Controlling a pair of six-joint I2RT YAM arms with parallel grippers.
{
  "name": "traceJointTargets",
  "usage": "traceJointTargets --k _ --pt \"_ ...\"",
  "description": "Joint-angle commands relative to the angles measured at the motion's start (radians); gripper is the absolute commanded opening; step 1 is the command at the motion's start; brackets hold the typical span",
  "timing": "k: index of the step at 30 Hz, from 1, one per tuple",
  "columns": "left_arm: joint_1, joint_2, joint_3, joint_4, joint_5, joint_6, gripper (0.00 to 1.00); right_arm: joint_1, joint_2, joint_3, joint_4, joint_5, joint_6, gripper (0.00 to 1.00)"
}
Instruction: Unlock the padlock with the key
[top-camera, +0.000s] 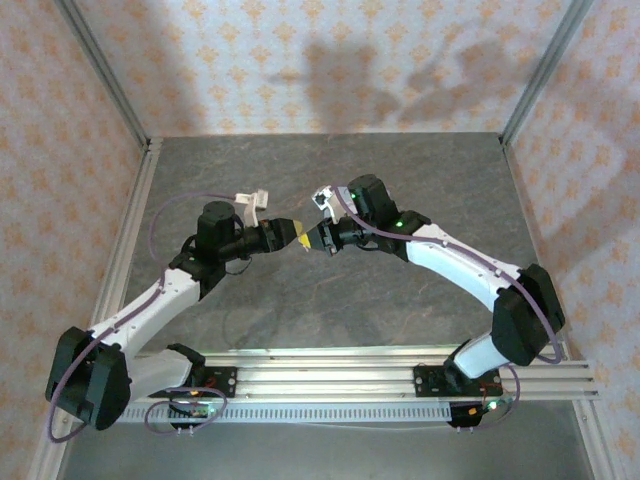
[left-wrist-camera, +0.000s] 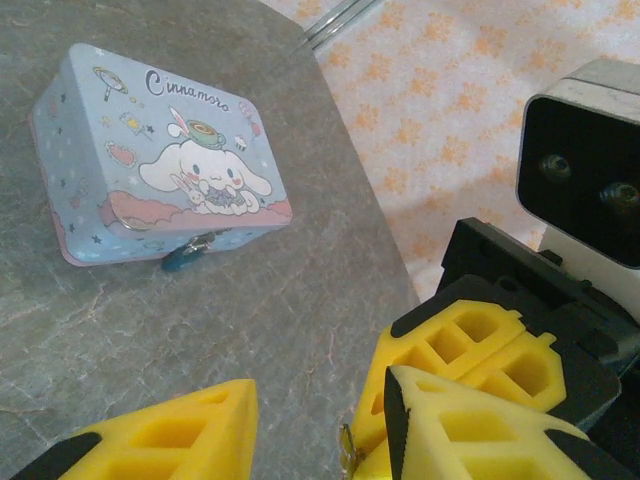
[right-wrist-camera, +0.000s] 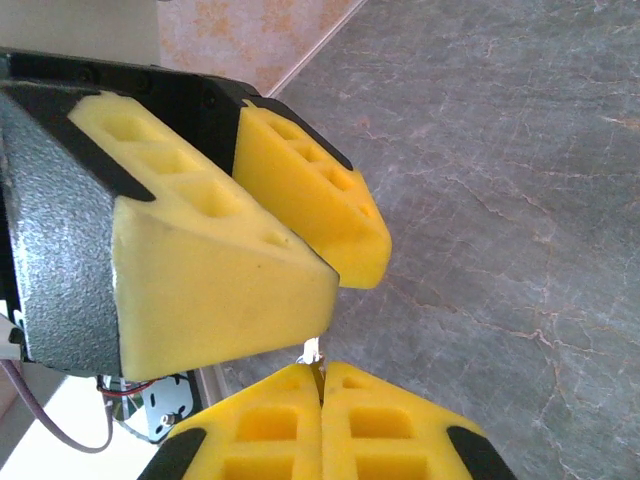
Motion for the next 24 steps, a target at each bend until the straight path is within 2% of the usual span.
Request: traceJointTargets --k 1,5,13,18,20,24 --pt "-0.006 -0.002 -0.003 0.038 0.033 -0.007 0.37 -0.002 -0.022 -0.003 0.047 -0.026 0.010 0.00" --pt "-0.008 -0.004 -0.003 0.037 0.039 -0.006 0.30 -0.002 -0.016 0.000 0.050 -0.032 0.012 0.00" --pt "-0.009 0.000 0.004 0.030 0.046 0.003 0.23 -0.001 -0.008 0.007 0.055 -0.030 0.012 0.00" --pt "-0.012 0.008 0.027 -0.010 0.044 0.038 0.01 -0.001 -0.006 0.006 0.056 -0.020 0.012 0.00" --pt "-0.015 0.008 0.047 -0.066 0.013 0.069 0.00 -0.001 -0.019 -0.002 0.062 0.005 0.017 0.00" --pt "-0.017 -0.002 0.082 -0.118 0.003 0.169 0.00 -0.005 -0.071 -0.032 0.070 0.077 0.015 0.19"
